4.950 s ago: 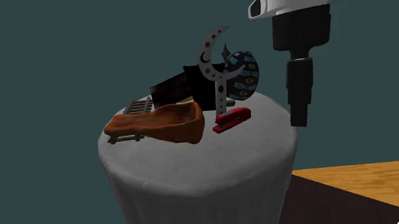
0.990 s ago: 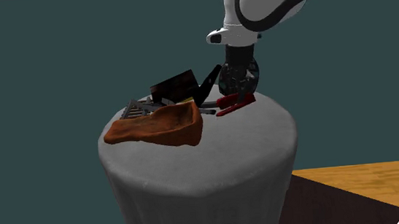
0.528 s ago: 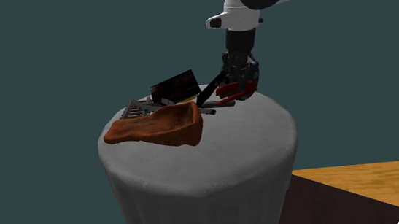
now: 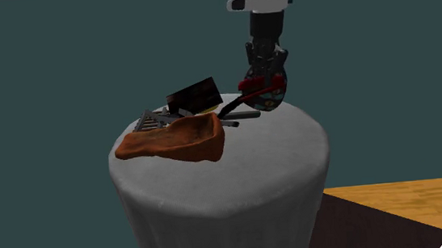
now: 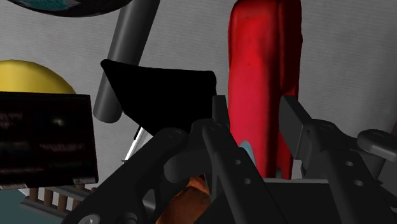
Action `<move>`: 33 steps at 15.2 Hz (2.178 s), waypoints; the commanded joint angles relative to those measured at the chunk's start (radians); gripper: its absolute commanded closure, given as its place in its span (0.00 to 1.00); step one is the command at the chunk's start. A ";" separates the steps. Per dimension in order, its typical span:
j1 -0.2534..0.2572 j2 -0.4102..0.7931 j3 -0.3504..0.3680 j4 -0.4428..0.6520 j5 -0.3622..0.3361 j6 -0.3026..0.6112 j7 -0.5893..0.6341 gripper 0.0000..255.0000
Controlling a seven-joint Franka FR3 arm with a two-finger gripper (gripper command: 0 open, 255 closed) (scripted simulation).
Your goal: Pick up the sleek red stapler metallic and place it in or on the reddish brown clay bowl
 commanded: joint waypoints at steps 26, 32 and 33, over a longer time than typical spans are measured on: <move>0.140 0.511 0.139 0.625 0.183 -0.166 0.216 1.00; 0.143 0.495 0.141 0.523 0.178 -0.080 0.224 1.00; 0.144 0.493 0.141 0.508 0.177 -0.066 0.226 1.00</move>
